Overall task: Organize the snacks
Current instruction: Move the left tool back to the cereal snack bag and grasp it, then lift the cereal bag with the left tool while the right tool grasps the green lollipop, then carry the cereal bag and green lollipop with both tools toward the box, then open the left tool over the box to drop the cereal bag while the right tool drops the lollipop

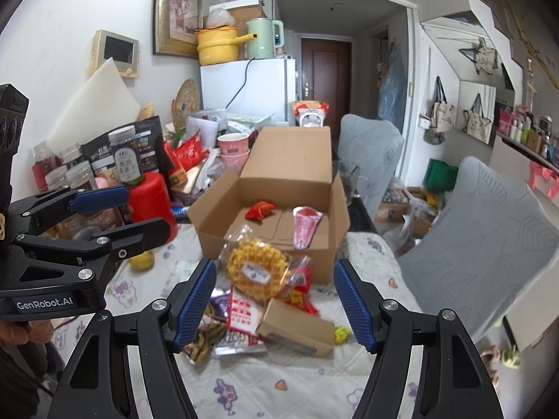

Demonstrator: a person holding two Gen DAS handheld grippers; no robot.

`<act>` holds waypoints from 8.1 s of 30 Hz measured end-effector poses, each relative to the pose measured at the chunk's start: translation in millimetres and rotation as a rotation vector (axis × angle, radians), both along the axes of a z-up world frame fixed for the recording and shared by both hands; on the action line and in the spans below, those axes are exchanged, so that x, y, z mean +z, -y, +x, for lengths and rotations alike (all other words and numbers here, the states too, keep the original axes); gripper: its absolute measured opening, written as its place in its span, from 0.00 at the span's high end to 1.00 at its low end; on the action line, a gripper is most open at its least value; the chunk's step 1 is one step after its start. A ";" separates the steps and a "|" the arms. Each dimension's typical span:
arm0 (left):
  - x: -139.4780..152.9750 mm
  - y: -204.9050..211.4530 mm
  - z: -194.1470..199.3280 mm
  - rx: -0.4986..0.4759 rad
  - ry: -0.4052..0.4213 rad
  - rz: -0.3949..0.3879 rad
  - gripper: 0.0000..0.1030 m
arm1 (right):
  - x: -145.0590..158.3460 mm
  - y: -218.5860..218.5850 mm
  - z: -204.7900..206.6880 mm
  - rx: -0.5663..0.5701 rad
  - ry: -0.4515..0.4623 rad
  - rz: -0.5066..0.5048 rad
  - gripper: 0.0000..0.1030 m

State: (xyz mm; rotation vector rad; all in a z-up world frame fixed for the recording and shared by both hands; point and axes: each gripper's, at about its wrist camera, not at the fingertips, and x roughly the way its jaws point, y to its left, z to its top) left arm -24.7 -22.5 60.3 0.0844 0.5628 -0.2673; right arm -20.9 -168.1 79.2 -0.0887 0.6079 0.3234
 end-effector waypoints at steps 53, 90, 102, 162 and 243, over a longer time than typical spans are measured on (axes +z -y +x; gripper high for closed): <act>-183.1 -10.5 64.2 0.020 -0.479 -0.065 0.28 | -131.5 30.3 -3.7 -0.092 -0.277 0.069 0.32; -116.5 38.1 76.3 0.017 -0.363 -0.129 0.50 | -162.1 106.4 95.0 -0.102 -0.355 0.078 0.45; -117.6 36.5 77.8 0.031 -0.364 -0.132 0.50 | -168.4 86.6 97.6 -0.030 -0.370 0.046 0.74; -10.1 -16.2 21.7 0.026 -0.021 -0.183 0.50 | -12.5 7.7 13.7 0.121 -0.032 0.151 0.74; -87.2 -21.0 306.1 0.239 -0.283 0.010 0.41 | -97.1 -22.3 294.8 0.019 -0.290 0.055 0.56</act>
